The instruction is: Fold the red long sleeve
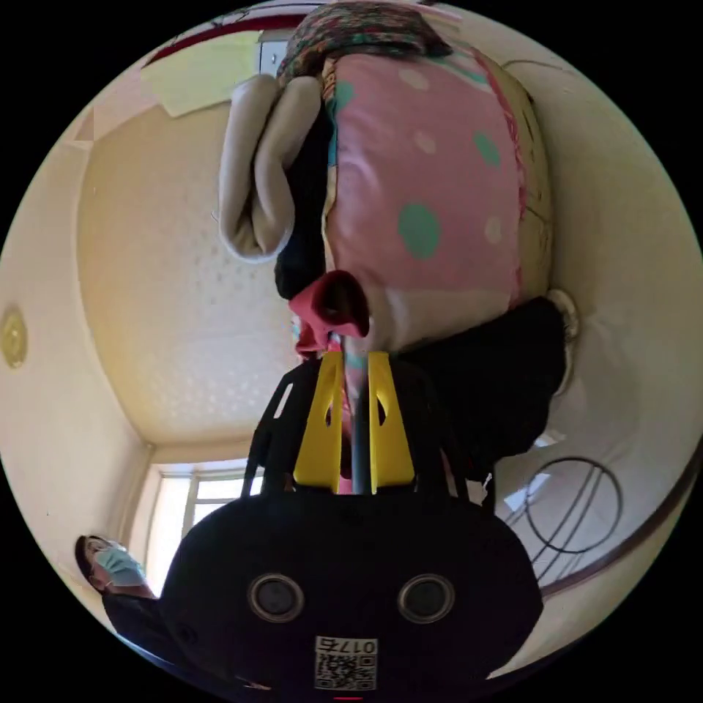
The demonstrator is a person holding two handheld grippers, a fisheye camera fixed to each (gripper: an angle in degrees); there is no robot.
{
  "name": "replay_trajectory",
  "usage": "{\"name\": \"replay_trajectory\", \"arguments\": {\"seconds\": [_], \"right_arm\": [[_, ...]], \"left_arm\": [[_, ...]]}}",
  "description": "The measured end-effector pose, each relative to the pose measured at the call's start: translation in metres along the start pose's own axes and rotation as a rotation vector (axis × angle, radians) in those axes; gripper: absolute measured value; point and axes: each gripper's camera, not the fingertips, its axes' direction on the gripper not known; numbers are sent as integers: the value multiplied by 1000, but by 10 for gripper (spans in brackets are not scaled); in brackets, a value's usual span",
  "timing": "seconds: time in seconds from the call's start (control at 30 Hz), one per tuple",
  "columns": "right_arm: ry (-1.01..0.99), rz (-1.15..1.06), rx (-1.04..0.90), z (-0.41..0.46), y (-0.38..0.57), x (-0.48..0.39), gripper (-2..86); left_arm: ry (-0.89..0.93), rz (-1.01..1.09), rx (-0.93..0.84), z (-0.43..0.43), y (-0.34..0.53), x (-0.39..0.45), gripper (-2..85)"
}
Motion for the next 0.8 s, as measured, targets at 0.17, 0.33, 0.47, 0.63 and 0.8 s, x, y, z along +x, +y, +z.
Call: {"name": "replay_trajectory", "arguments": {"seconds": [0.17, 0.33, 0.47, 0.63, 0.8], "right_arm": [[-21, -14, -9, 21, -11, -2, 101], [135, -163, 80, 52, -19, -66, 41], [365, -662, 189, 123, 17, -238, 33], [77, -1077, 30, 258, 79, -369, 35], [14, -1216, -459, 446, 160, -345, 27]], "left_arm": [[18, -3, -30, 10, 3, 2, -10], [61, -46, 13, 4, 18, -2, -10], [20, -70, 47, -9, 36, -3, -10], [4, -99, 67, -14, 53, -1, -10], [34, -113, 97, -3, 71, 20, -9]]}}
